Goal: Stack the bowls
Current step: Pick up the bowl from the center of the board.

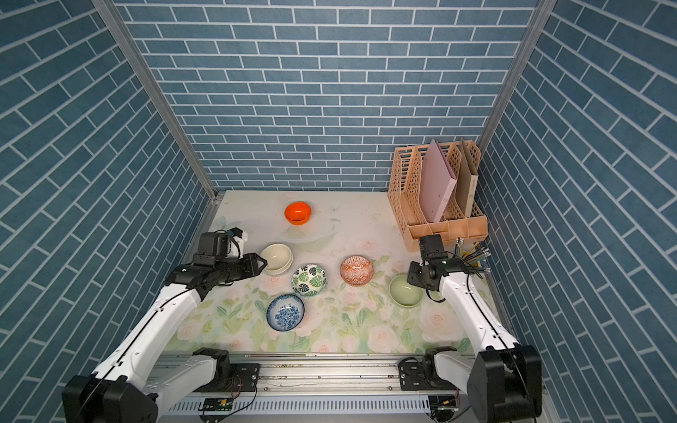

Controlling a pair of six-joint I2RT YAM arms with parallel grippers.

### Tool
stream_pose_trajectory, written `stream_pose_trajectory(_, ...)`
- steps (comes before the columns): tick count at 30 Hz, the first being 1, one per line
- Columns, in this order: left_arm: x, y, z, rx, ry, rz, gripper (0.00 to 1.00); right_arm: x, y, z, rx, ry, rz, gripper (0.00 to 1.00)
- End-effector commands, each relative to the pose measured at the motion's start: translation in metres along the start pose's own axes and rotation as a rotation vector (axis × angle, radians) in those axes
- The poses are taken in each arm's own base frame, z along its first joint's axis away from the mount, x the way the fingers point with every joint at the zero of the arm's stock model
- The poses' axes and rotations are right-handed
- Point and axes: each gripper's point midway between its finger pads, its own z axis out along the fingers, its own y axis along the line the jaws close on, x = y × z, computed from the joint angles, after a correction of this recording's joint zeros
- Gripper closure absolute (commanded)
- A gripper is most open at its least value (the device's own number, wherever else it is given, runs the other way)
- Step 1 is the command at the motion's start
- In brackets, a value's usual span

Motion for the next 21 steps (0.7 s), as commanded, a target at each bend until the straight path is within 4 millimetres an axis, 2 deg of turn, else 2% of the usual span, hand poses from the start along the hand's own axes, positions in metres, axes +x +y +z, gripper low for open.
stream_pose_trajectory(1,0.000,-0.006,-0.001,0.024,-0.006,0.019,0.54,0.019,-0.012,0.006,0.048,0.058,0.027,0.68)
stream_pose_trajectory(16,0.002,-0.004,-0.003,0.010,-0.019,0.021,0.54,0.027,-0.030,0.018,0.137,0.093,0.043,0.69)
stream_pose_trajectory(21,0.002,-0.004,-0.004,0.011,-0.021,0.022,0.54,0.030,-0.029,0.023,0.131,0.114,0.040,0.75)
